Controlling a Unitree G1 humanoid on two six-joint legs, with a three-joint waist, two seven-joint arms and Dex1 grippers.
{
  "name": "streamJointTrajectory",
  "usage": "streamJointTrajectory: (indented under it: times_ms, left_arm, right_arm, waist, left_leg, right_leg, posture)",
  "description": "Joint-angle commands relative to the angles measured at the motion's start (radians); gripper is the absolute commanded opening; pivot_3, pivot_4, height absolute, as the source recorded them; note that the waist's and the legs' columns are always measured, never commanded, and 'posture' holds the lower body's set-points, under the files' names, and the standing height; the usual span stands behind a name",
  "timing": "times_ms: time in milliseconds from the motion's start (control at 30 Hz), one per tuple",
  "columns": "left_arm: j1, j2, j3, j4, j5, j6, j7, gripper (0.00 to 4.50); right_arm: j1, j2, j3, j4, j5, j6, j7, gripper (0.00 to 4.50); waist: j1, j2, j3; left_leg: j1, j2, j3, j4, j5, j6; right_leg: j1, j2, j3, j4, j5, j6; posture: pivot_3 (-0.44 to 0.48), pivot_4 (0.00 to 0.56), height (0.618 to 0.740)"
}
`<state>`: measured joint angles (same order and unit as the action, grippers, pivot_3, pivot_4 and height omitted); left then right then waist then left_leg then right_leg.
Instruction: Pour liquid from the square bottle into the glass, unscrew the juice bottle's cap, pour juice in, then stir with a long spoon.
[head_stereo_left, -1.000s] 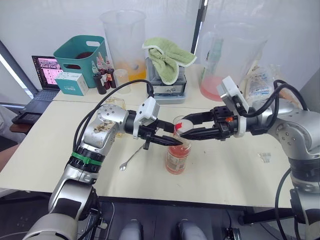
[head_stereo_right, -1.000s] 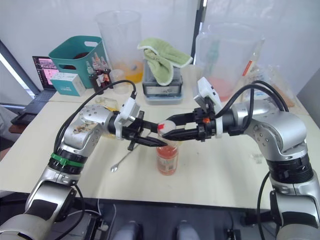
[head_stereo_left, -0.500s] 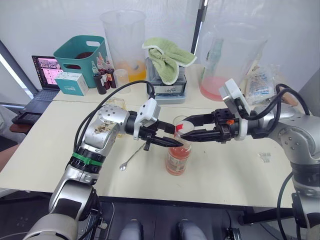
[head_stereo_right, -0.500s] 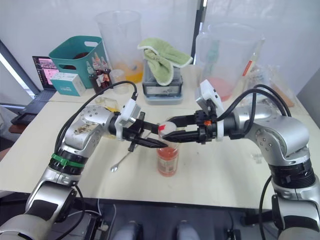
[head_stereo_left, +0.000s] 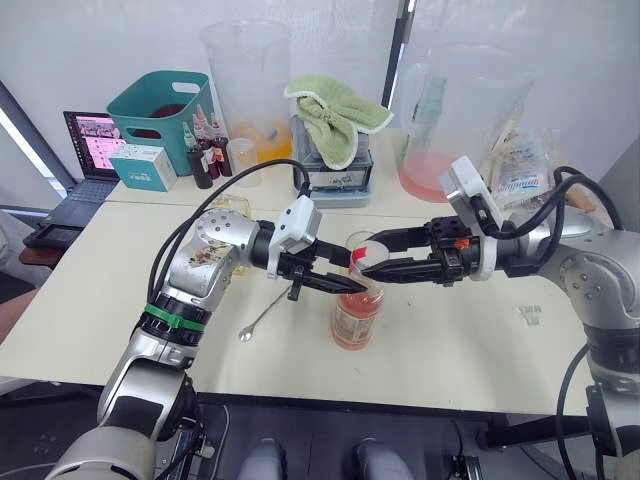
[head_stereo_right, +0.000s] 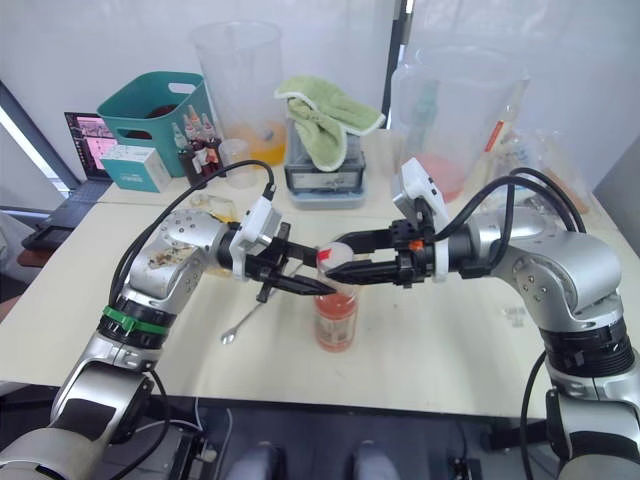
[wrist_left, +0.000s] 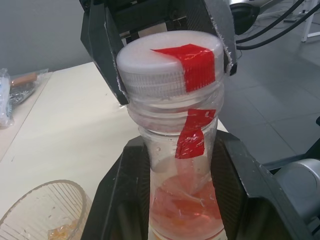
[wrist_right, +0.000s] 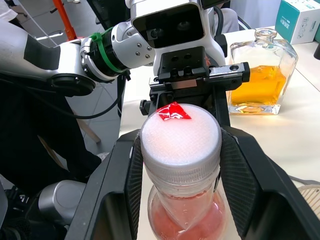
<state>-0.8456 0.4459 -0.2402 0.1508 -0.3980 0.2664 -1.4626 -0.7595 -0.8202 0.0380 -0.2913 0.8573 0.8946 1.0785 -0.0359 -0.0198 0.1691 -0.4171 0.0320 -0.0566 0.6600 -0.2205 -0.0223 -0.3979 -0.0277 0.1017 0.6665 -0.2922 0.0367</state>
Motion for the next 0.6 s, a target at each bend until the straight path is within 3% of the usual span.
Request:
streamJointTrajectory:
  times_ms: [33, 200, 333, 600]
  left_arm:
    - [0.038, 0.029, -0.077, 0.032, 0.074, 0.018, -0.024, 1.35]
    - [0.038, 0.03, -0.076, 0.03, 0.074, 0.018, -0.023, 1.35]
    - [0.039, 0.032, -0.078, 0.029, 0.075, 0.015, -0.019, 1.35]
    - [0.038, 0.032, -0.078, 0.023, 0.071, 0.017, -0.015, 1.35]
  right_arm:
    - [-0.08, -0.004, -0.181, -0.019, 0.085, -0.047, -0.011, 1.68]
    - [-0.059, -0.001, -0.179, -0.033, 0.09, -0.049, -0.022, 1.68]
    - [-0.05, 0.006, -0.198, -0.05, 0.111, -0.036, -0.024, 1.68]
    - [-0.047, -0.017, -0.201, -0.038, 0.094, -0.046, -0.019, 1.68]
  waist:
    - [0.0, 0.0, 0.0]
    - [0.001, 0.001, 0.0]
    - [-0.002, -0.001, -0.002]
    - [-0.005, -0.001, -0.002]
  left_leg:
    - [0.0, 0.0, 0.0, 0.0, 0.0, 0.0]
    - [0.0, 0.0, 0.0, 0.0, 0.0, 0.0]
    - [0.011, 0.001, -0.002, -0.001, -0.001, 0.001]
    - [0.011, 0.001, -0.001, -0.001, -0.001, 0.001]
  right_leg:
    - [0.0, 0.0, 0.0, 0.0, 0.0, 0.0]
    - [0.0, 0.0, 0.0, 0.0, 0.0, 0.0]
    - [0.012, 0.0, -0.003, -0.002, 0.0, 0.0]
    - [0.011, 0.001, -0.003, -0.002, 0.0, 0.0]
  posture:
    - [0.0, 0.15, 0.74]
    - [0.0, 0.15, 0.74]
    - [0.0, 0.15, 0.74]
    - [0.0, 0.15, 0.74]
